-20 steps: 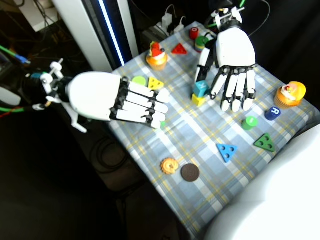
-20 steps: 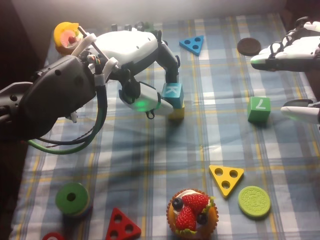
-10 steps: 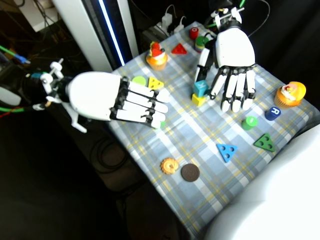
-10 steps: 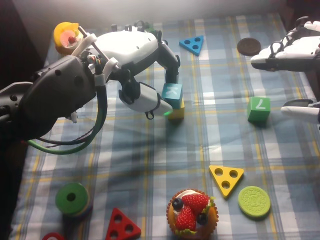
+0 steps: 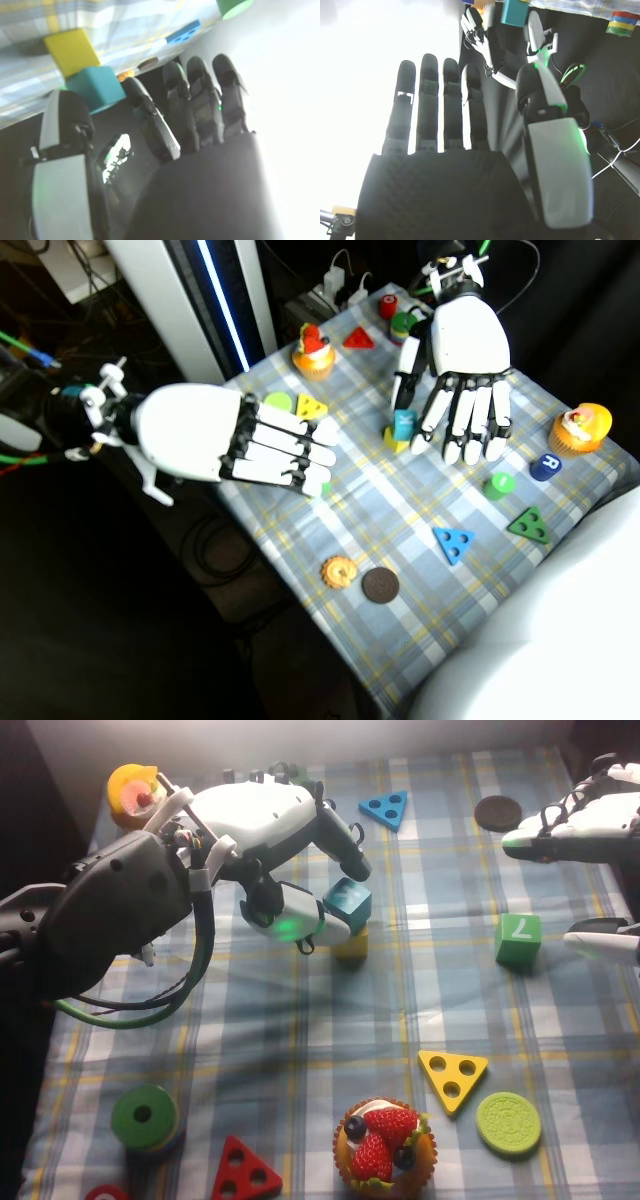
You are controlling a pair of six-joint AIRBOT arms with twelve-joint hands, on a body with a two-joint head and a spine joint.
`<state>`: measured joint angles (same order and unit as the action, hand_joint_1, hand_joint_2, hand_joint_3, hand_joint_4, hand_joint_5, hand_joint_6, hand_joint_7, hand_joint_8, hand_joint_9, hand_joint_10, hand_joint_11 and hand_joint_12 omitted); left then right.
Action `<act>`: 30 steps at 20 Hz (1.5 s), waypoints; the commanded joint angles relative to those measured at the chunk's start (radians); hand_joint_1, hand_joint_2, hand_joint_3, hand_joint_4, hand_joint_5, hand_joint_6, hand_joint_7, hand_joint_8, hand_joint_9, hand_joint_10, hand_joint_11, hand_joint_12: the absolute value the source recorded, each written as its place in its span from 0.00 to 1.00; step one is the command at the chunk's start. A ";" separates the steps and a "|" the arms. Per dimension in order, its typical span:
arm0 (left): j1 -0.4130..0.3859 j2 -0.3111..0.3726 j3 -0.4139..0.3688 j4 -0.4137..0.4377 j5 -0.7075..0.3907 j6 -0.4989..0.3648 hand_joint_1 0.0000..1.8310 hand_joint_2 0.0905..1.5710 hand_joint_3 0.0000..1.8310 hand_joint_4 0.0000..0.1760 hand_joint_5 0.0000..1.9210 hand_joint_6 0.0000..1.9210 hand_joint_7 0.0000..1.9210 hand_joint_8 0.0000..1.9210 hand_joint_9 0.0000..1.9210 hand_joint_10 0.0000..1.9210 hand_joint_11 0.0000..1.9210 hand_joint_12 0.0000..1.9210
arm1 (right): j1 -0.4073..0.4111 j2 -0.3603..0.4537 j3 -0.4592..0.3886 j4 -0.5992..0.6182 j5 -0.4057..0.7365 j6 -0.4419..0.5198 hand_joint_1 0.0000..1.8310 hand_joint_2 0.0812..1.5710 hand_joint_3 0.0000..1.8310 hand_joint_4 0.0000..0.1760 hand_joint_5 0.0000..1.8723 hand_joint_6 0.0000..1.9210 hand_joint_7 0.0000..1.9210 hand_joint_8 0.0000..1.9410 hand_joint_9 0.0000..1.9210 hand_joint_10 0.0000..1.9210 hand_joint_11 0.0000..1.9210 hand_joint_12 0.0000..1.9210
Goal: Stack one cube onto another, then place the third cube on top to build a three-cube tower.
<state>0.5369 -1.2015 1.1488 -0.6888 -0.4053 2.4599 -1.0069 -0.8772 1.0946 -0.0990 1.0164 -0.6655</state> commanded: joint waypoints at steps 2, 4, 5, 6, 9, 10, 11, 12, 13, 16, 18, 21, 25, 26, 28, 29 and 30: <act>-0.012 -0.007 0.004 0.022 -0.089 -0.001 0.50 0.58 0.00 1.00 0.42 0.00 0.29 0.00 0.21 0.00 0.02 0.30 | 0.009 -0.002 0.003 0.023 0.118 0.007 0.40 0.75 0.00 0.00 0.24 0.00 0.27 0.00 0.24 0.00 0.04 0.44; -0.008 0.000 -0.004 0.023 -0.094 -0.001 0.49 0.58 0.00 1.00 0.38 0.00 0.27 0.00 0.19 0.00 0.00 0.38 | 0.009 -0.002 0.003 0.023 0.118 0.007 0.39 0.75 0.00 0.00 0.23 0.00 0.26 0.00 0.23 0.00 0.03 0.46; 0.000 0.009 -0.015 0.023 -0.106 -0.001 0.47 0.57 0.00 1.00 0.36 0.00 0.27 0.00 0.20 0.00 0.00 0.38 | 0.009 -0.002 0.003 0.023 0.118 0.007 0.39 0.75 0.00 0.00 0.22 0.00 0.25 0.00 0.23 0.00 0.02 0.46; 0.014 0.026 -0.040 0.027 -0.133 -0.001 0.45 0.56 0.00 1.00 0.31 0.00 0.25 0.00 0.20 0.00 0.00 0.36 | 0.009 -0.005 0.003 0.023 0.118 0.007 0.39 0.74 0.00 0.00 0.20 0.00 0.23 0.00 0.20 0.00 0.00 0.43; 0.054 0.091 -0.113 0.074 -0.223 -0.082 0.37 0.53 0.00 1.00 0.10 0.00 0.15 0.00 0.14 0.00 0.00 0.25 | 0.017 -0.014 0.007 0.024 0.114 0.007 0.41 0.70 0.00 0.00 0.18 0.00 0.21 0.00 0.17 0.00 0.00 0.35; 0.075 0.122 -0.143 0.100 -0.275 -0.142 0.35 0.51 0.00 1.00 0.04 0.00 0.09 0.00 0.10 0.00 0.00 0.13 | 0.028 -0.026 0.015 0.024 0.098 0.007 0.41 0.68 0.00 0.00 0.17 0.00 0.20 0.00 0.17 0.00 0.00 0.37; 0.098 0.153 -0.176 0.124 -0.337 -0.194 0.34 0.51 0.00 1.00 0.03 0.00 0.06 0.00 0.08 0.00 0.00 0.08 | 0.041 -0.039 0.027 0.023 0.069 0.007 0.41 0.68 0.00 0.00 0.17 0.00 0.20 0.00 0.17 0.00 0.00 0.37; 0.120 0.181 -0.207 0.142 -0.386 -0.222 0.33 0.49 0.00 1.00 0.00 0.00 0.02 0.00 0.05 0.00 0.00 0.04 | 0.054 -0.053 0.040 0.021 0.042 0.007 0.40 0.66 0.00 0.00 0.17 0.00 0.21 0.00 0.19 0.01 0.00 0.40; 0.151 0.229 -0.261 0.169 -0.462 -0.241 0.35 0.49 0.00 1.00 0.00 0.00 0.01 0.00 0.05 0.00 0.00 0.01 | 0.072 -0.072 0.060 0.014 -0.004 0.007 0.38 0.64 0.00 0.00 0.19 0.00 0.22 0.00 0.20 0.01 0.00 0.44; 0.243 0.333 -0.361 0.215 -0.622 -0.349 0.32 0.48 0.00 1.00 0.00 0.00 0.00 0.00 0.04 0.00 0.01 0.01 | 0.113 -0.121 0.109 -0.007 -0.124 0.007 0.42 0.63 0.00 0.00 0.22 0.00 0.22 0.00 0.22 0.00 0.00 0.48; 0.266 0.349 -0.384 0.229 -0.690 -0.392 0.35 0.48 0.00 1.00 0.00 0.00 0.01 0.00 0.04 0.00 0.03 0.02 | 0.118 -0.134 0.125 -0.007 -0.160 0.007 0.44 0.61 0.00 0.00 0.25 0.00 0.25 0.00 0.24 0.01 0.01 0.51; 0.271 0.352 -0.402 0.239 -0.733 -0.392 0.34 0.46 0.00 1.00 0.00 0.00 0.02 0.00 0.05 0.00 0.07 0.05 | 0.128 -0.150 0.137 -0.007 -0.209 -0.018 0.45 0.61 0.00 0.00 0.27 0.01 0.27 0.01 0.25 0.01 0.02 0.51; 0.286 0.359 -0.414 0.234 -0.756 -0.392 0.37 0.47 0.00 1.00 0.02 0.00 0.05 0.01 0.06 0.00 0.05 0.05 | 0.167 -0.168 0.147 -0.007 -0.261 -0.077 0.47 0.61 0.00 0.00 0.34 0.01 0.28 0.00 0.27 0.00 0.01 0.58; 0.287 0.360 -0.416 0.233 -0.761 -0.393 0.37 0.47 0.00 1.00 0.02 0.00 0.05 0.01 0.06 0.00 0.05 0.05 | 0.171 -0.170 0.151 -0.007 -0.266 -0.077 0.47 0.61 0.00 0.00 0.35 0.01 0.29 0.00 0.27 0.00 0.01 0.58; 0.288 0.360 -0.418 0.233 -0.765 -0.393 0.36 0.47 0.00 1.00 0.02 0.00 0.06 0.01 0.06 0.00 0.05 0.05 | 0.179 -0.177 0.160 -0.006 -0.274 -0.077 0.48 0.61 0.00 0.00 0.37 0.01 0.31 0.01 0.28 0.01 0.02 0.59; 0.288 0.360 -0.419 0.233 -0.765 -0.393 0.35 0.48 0.00 1.00 0.03 0.00 0.07 0.00 0.07 0.00 0.04 0.06 | 0.183 -0.180 0.164 -0.006 -0.280 -0.079 0.48 0.62 0.00 0.00 0.38 0.01 0.31 0.00 0.28 0.00 0.03 0.58; 0.289 0.360 -0.420 0.233 -0.766 -0.393 0.35 0.48 0.00 1.00 0.03 0.00 0.07 0.00 0.07 0.00 0.04 0.06 | 0.187 -0.183 0.168 -0.006 -0.288 -0.083 0.48 0.62 0.00 0.00 0.38 0.01 0.31 0.00 0.28 0.00 0.03 0.58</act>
<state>0.8330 -0.8440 0.7300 -0.4995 -1.0561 2.0708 -0.8349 -1.0569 1.2613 -0.1234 0.6231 -0.7475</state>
